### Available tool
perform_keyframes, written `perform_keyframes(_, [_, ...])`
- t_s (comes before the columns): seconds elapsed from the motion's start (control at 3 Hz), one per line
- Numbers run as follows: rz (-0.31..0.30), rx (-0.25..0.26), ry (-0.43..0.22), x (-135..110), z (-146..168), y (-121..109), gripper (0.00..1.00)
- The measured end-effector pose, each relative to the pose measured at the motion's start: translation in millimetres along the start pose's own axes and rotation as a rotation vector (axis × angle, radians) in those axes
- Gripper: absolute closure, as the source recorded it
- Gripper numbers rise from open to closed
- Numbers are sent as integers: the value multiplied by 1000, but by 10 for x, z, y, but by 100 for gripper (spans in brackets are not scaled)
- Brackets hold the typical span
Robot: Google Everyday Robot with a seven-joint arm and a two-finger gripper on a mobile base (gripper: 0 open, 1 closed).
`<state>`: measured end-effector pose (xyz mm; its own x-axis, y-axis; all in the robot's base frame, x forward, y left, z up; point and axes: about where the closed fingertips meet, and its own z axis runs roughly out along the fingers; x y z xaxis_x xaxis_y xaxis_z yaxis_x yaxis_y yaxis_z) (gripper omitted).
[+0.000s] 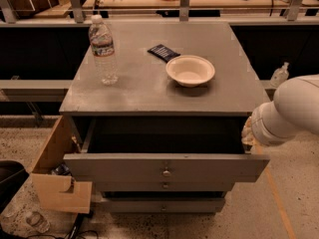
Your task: Open top drawer
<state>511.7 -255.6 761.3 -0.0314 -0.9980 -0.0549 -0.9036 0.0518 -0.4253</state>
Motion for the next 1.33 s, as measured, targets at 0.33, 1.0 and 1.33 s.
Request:
perform_keyframes(0.33, [-4, 11, -30, -39, 113, 29, 100])
perform_keyframes(1.0, [-48, 9, -84, -240, 393, 152, 100])
perform_keyframes(1.33, [-79, 27, -93, -303, 413, 122, 100])
